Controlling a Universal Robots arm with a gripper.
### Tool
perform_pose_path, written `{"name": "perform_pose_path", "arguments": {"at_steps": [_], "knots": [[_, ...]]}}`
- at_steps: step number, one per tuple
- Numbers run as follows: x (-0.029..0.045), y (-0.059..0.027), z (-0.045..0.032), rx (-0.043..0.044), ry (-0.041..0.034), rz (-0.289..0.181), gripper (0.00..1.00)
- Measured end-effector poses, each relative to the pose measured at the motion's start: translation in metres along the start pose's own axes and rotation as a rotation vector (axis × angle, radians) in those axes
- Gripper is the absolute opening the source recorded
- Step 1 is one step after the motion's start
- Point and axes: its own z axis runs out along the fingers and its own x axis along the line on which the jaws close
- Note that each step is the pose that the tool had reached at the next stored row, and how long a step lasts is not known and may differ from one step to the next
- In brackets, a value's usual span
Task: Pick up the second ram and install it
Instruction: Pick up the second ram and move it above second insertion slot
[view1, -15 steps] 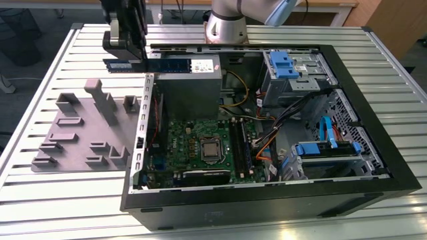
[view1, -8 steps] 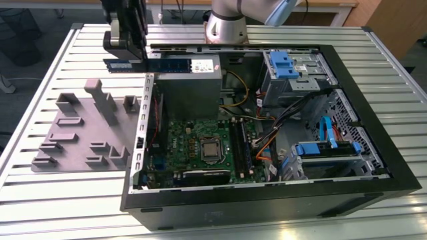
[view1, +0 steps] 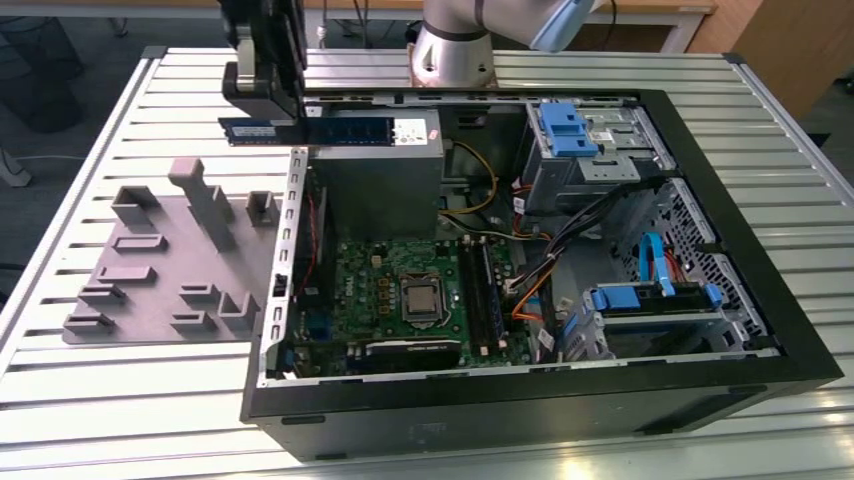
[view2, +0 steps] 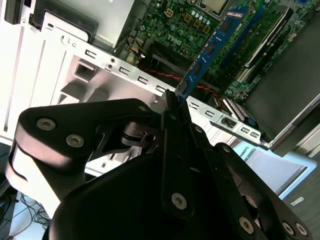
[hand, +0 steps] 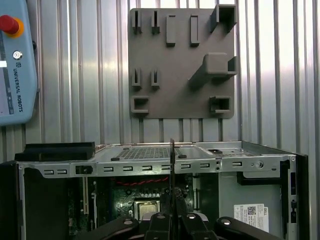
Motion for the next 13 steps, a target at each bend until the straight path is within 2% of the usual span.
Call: {"name": "perform_pose_path", "arguments": {"at_steps": [13], "knots": [[-0.001,-0.0212,0.0001,0.0,0.0,0.0,0.14]]}}
